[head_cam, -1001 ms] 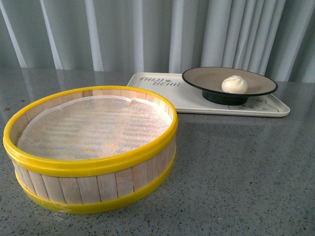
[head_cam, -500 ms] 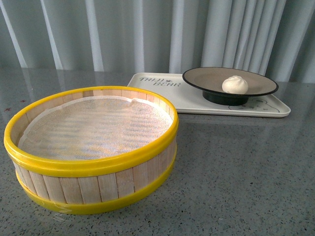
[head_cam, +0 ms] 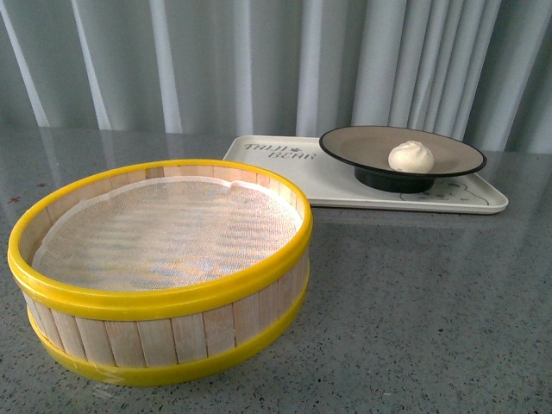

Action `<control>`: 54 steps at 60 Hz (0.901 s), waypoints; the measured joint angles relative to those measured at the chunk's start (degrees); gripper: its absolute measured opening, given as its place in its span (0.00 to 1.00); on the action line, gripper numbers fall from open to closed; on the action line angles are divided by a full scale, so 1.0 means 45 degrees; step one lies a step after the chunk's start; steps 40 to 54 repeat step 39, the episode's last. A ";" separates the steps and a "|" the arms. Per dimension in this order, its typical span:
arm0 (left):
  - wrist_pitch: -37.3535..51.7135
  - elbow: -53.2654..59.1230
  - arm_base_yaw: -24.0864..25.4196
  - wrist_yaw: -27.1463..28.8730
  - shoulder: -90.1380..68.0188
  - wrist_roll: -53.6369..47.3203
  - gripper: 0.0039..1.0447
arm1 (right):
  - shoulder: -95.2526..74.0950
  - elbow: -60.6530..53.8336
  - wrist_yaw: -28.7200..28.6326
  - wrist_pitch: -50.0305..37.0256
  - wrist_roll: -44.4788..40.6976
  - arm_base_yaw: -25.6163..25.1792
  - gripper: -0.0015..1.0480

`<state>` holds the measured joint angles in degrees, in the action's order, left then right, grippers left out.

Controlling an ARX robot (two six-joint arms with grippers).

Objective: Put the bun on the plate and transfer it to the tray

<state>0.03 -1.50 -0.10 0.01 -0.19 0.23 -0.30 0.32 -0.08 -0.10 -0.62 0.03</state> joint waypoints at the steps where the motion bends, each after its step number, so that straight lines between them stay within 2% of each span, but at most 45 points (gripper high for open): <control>1: 0.0000 -0.0005 0.0000 0.0005 0.0000 0.0000 0.94 | 0.0000 0.0000 0.0000 0.0000 0.0000 0.0000 0.28; 23: 0.0000 0.0000 0.0000 0.0000 0.0000 0.0000 0.94 | 0.0000 0.0000 0.0000 0.0000 0.0000 0.0000 0.86; 27: 0.0000 0.0000 0.0000 0.0000 0.0000 0.0000 0.94 | 0.0000 0.0000 0.0000 0.0000 0.0019 0.0000 0.94; 32: 0.0000 -0.0005 0.0000 0.0000 0.0000 0.0000 0.94 | 0.0000 0.0000 0.0000 0.0000 0.0015 0.0000 0.91; 54: 0.0000 0.0000 0.0000 0.0000 0.0000 0.0000 0.94 | 0.0000 0.0000 0.0000 0.0000 0.0015 0.0000 0.92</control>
